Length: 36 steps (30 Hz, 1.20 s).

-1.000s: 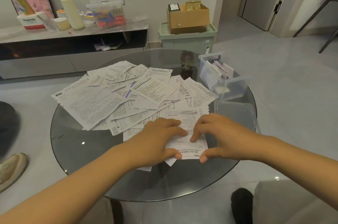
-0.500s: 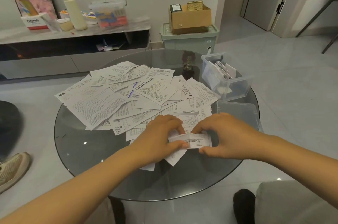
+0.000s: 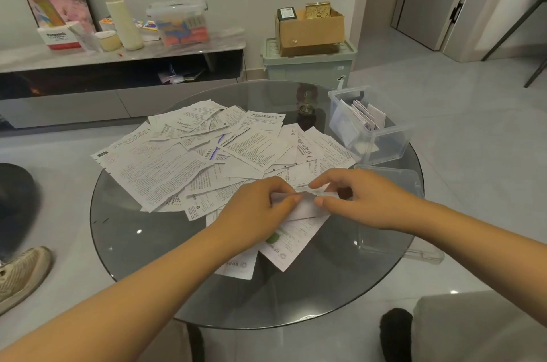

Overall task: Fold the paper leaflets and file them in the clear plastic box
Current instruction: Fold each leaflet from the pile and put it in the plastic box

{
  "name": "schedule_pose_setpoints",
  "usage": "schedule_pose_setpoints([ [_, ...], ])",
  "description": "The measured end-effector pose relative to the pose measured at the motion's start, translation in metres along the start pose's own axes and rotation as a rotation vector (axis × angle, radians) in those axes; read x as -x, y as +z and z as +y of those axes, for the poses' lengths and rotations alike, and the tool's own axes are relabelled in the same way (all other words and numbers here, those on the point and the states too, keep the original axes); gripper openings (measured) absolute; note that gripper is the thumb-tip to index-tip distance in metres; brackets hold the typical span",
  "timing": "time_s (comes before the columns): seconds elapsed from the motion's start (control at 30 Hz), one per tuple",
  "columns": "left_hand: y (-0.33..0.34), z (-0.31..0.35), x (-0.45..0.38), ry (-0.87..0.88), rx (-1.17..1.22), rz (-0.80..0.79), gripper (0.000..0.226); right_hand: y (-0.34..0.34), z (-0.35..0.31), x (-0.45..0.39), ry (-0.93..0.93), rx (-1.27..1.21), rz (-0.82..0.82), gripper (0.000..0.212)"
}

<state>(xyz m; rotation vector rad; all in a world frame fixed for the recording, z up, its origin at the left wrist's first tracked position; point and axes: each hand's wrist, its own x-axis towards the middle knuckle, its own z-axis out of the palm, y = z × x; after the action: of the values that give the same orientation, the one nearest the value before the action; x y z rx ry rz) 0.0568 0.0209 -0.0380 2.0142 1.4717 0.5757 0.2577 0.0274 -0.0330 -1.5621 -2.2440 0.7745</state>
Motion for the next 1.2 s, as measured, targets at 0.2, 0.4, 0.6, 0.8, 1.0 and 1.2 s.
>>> schedule_pose_setpoints([
  [0.2,0.003,-0.008,-0.011,0.017,-0.067,0.070,0.019,0.006,0.004,-0.010,0.037,-0.003,0.149,0.028],
  [0.4,0.008,-0.009,-0.014,0.041,-0.198,0.037,0.059,0.013,0.002,-0.017,-0.060,0.293,0.107,0.058],
  [0.6,0.002,-0.001,-0.011,0.111,-0.400,0.141,0.049,0.014,-0.002,-0.015,-0.057,0.409,0.081,0.040],
  [0.8,0.004,-0.006,-0.004,0.143,-0.425,-0.012,0.021,0.013,-0.012,0.002,-0.104,0.403,-0.012,0.039],
  [1.0,0.000,-0.010,0.006,0.175,-0.404,-0.212,0.064,0.015,-0.016,0.012,-0.143,0.389,-0.144,0.050],
  [1.2,-0.003,-0.010,0.012,0.220,-0.405,-0.237,0.067,0.013,-0.014,0.011,-0.240,0.435,-0.101,0.040],
])
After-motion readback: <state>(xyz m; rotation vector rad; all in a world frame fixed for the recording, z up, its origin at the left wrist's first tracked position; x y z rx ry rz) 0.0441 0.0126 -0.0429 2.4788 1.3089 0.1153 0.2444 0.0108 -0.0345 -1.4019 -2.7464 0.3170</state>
